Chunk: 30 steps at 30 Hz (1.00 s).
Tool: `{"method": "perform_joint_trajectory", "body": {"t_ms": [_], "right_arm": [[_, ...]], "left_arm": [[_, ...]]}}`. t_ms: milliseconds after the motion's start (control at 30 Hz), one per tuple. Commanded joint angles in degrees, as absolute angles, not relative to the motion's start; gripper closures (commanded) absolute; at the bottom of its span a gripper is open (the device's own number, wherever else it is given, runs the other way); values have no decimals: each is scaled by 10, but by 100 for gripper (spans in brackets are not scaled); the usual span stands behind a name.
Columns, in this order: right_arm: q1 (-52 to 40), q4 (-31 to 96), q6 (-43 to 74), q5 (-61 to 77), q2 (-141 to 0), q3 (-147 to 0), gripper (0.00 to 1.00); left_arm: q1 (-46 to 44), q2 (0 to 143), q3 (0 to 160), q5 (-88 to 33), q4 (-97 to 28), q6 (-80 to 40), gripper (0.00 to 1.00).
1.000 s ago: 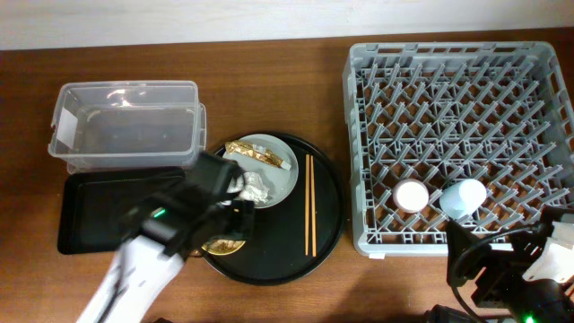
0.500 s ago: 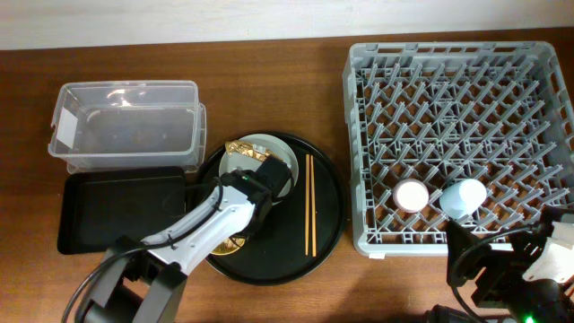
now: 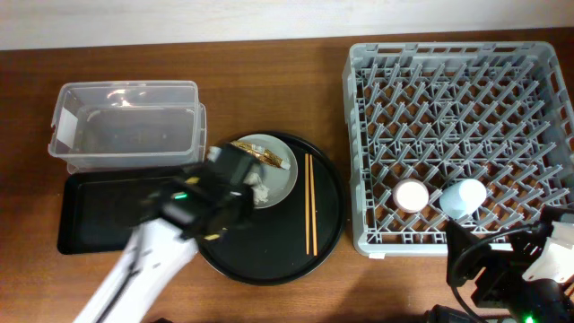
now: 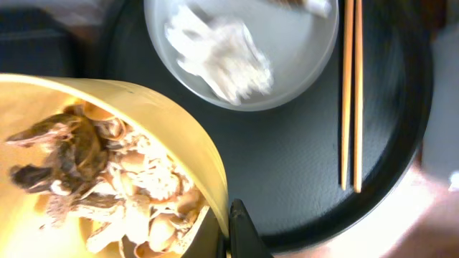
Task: Sort waste into correct bins and load items into the dishwasher rack
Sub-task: 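Grasp the yellow bowl with the left gripper and lift it, then tip the yellow bowl over the black tray to dump the shells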
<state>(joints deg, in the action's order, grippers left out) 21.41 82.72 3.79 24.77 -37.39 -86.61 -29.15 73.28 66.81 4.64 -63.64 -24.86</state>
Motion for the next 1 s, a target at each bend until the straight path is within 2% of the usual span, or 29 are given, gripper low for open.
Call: {"method": "perform_joint_trajectory", "body": {"t_ms": [0,100,233,467,633,900,967], "right_arm": [[217,826,32,251,-374,-865,1],[217,826,32,251,-374,-865,1],[217,826,32,251,-374,-865,1],[217,826,32,251,-374,-865,1],[217,826,32,251,-374,-865,1],[217,826,32,251,-374,-865,1],[217,826,32,251,-374,-865,1]], "left_arm": [[-145,704,674,-64,-639,-130,100],[16,726,671,-231,-634,-13,100],[183,815,665,-453,-632,109,100],[331,979,665,-705,-657,258,100],[416,988,664,-760,-689,292,100],[427,1021,632,-812,-688,330,100],[427,1021,631,-815,-726,367,100]]}}
